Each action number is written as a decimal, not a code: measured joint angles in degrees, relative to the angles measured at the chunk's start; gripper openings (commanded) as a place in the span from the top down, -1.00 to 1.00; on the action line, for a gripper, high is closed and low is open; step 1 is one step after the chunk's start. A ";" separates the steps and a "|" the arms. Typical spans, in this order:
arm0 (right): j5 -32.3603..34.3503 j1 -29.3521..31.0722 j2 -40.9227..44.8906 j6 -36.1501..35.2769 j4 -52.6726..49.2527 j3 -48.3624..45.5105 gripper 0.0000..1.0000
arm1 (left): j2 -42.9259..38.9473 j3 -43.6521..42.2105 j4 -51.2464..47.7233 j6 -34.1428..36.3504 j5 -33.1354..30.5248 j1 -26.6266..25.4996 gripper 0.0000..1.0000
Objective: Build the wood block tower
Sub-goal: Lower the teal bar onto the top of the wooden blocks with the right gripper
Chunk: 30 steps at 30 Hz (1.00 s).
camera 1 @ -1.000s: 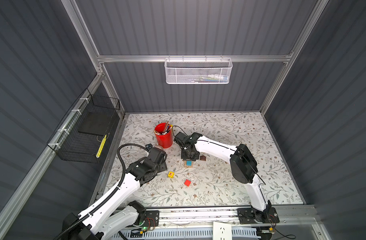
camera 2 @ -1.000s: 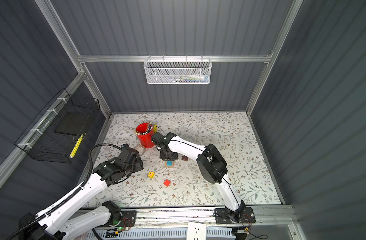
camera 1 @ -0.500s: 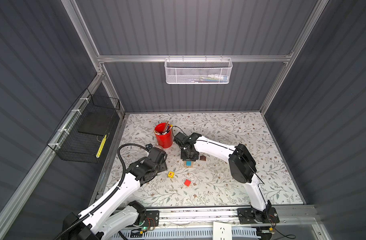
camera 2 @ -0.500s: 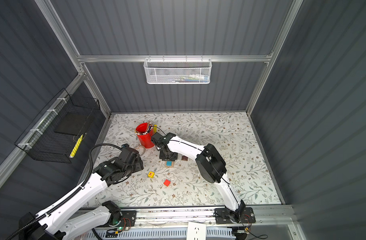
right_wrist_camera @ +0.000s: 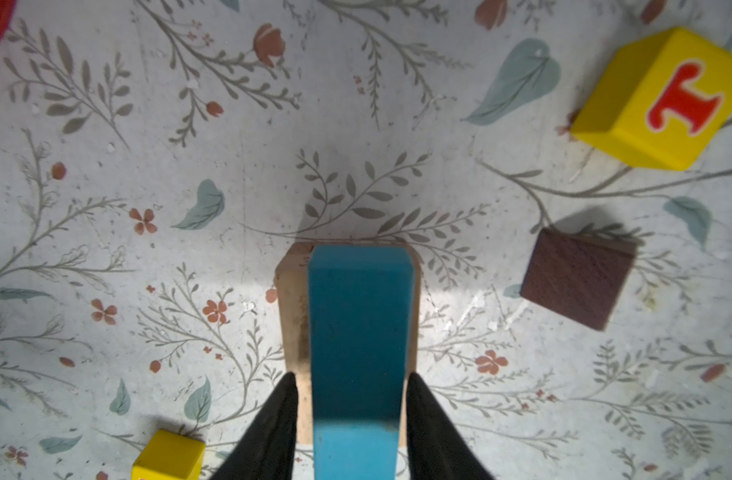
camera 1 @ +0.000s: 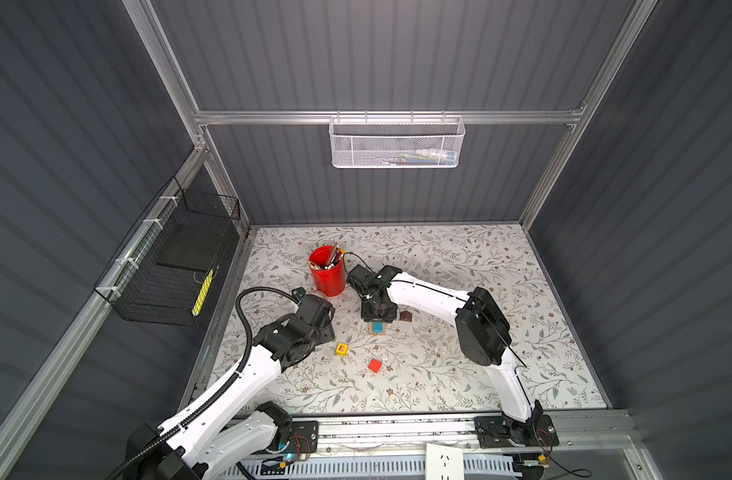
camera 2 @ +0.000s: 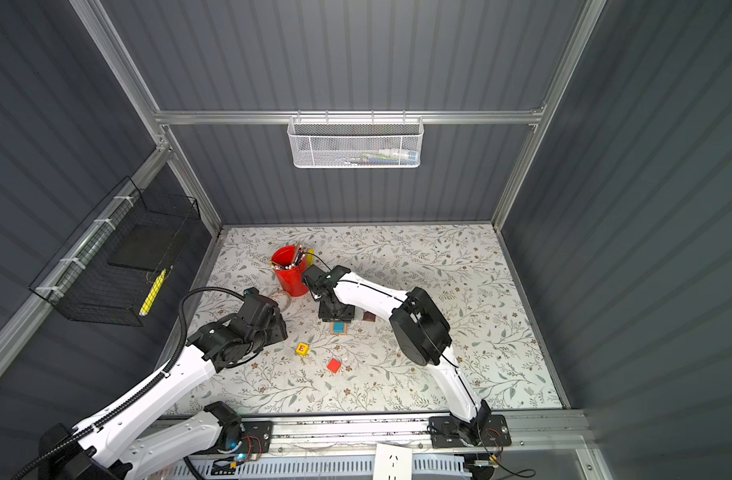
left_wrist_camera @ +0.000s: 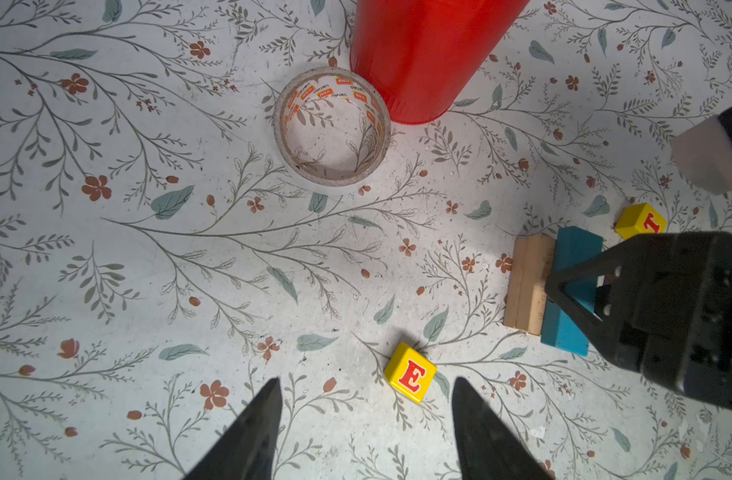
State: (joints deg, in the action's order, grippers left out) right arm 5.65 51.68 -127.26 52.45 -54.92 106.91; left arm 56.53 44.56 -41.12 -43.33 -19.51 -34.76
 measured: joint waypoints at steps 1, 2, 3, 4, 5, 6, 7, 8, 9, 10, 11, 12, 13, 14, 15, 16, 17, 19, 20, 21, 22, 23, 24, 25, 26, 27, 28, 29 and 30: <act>0.09 0.00 0.00 -0.04 0.02 0.04 0.19 | 0.00 0.00 0.00 0.00 0.00 0.00 -0.31; 0.15 0.00 0.00 -0.15 -0.02 0.04 0.20 | 0.00 0.00 0.00 0.00 0.00 0.00 -0.31; 0.17 0.00 0.00 -0.28 -0.04 0.04 0.21 | 0.00 0.00 0.00 0.00 0.00 0.00 -0.31; 0.20 0.00 0.00 -0.37 -0.07 0.04 0.22 | 0.00 -0.02 0.00 0.00 0.00 0.00 -0.31; 0.20 0.00 0.00 -0.42 -0.07 0.04 0.22 | 0.00 -0.02 0.00 0.00 0.00 0.00 -0.31; 0.20 0.00 0.00 -0.55 -0.04 0.04 0.25 | 0.00 0.00 0.00 0.00 0.00 0.00 -0.31; 0.17 0.00 0.00 -0.70 -0.07 0.04 0.28 | 0.00 0.00 0.00 0.00 0.00 0.00 -0.31; 0.17 0.00 0.00 -0.85 -0.07 0.04 0.32 | 0.00 0.00 0.00 0.00 0.00 0.00 -0.31; 0.15 -0.02 0.00 -1.05 -0.07 0.04 0.34 | 0.00 0.00 0.00 0.00 0.00 0.00 -0.31; 0.17 -0.07 0.00 -1.14 -0.04 0.07 0.35 | 0.00 0.00 0.00 0.00 0.00 0.00 -0.31; 0.17 -0.04 0.00 -1.33 -0.09 0.13 0.35 | 0.00 0.00 0.00 0.00 0.00 0.00 -0.31; 0.17 -0.07 0.00 -1.44 -0.07 0.17 0.35 | 0.00 0.00 0.00 0.00 0.00 0.00 -0.31; 0.17 -0.07 0.00 -1.46 -0.09 0.26 0.35 | 0.00 0.00 0.00 0.00 0.00 0.00 -0.31; 0.17 -0.07 0.00 -1.51 -0.09 0.31 0.35 | 0.00 0.00 0.02 0.00 0.00 0.00 -0.31; 0.17 -0.13 0.00 -1.51 -0.09 0.37 0.36 | 0.00 -0.02 0.00 0.00 0.00 0.00 -0.31; 0.20 -0.15 0.00 -1.51 -0.13 0.44 0.36 | 0.00 0.00 0.00 0.00 0.00 0.00 -0.31; 0.20 -0.15 0.02 -1.55 -0.13 0.48 0.36 | 0.00 0.00 0.02 0.00 0.00 0.00 -0.31; 0.20 -0.15 0.00 -1.66 -0.20 0.55 0.36 | 0.00 0.00 0.02 0.00 0.02 0.00 -0.31; 0.20 -0.15 0.00 -1.70 -0.20 0.57 0.36 | 0.02 0.00 0.02 0.00 0.02 0.00 -0.31; 0.20 -0.15 0.00 -1.70 -0.20 0.57 0.36 | 0.13 0.00 0.04 0.00 0.02 0.00 -0.31; 0.17 -0.15 0.02 -1.73 -0.20 0.57 0.36 | 0.26 0.00 0.07 0.00 0.02 0.00 -0.31; 0.17 -0.15 0.00 -1.75 -0.22 0.57 0.36 | 0.39 0.00 0.11 0.00 0.04 0.00 -0.31; 0.20 -0.17 0.00 -1.88 -0.22 0.57 0.36 | 0.52 0.00 0.22 0.00 0.02 0.00 -0.31; 0.20 -0.17 0.00 -1.90 -0.24 0.57 0.36 | 0.61 -0.02 0.31 0.00 0.04 0.00 -0.31; 0.20 -0.20 0.00 -1.92 -0.24 0.57 0.35 | 0.63 0.00 0.33 0.00 0.04 0.00 -0.31; 0.20 -0.26 0.00 -1.95 -0.26 0.57 0.35 | 0.63 0.00 0.37 0.00 0.04 0.00 -0.31; 0.20 -0.28 0.00 -1.97 -0.28 0.57 0.35 | 0.63 0.00 0.39 0.00 0.04 0.00 -0.31; 0.17 -0.28 0.00 -1.99 -0.28 0.57 0.34 | 0.63 0.00 0.39 0.00 0.04 0.00 -0.31; 0.15 -0.33 0.00 -1.99 -0.26 0.57 0.34 | 0.66 0.00 0.39 0.00 0.04 0.00 -0.31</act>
State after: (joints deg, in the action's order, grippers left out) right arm 5.80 51.35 -127.26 50.46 -55.18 107.48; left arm 57.19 44.56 -40.73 -43.33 -19.46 -34.76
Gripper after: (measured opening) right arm 0.329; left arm 0.653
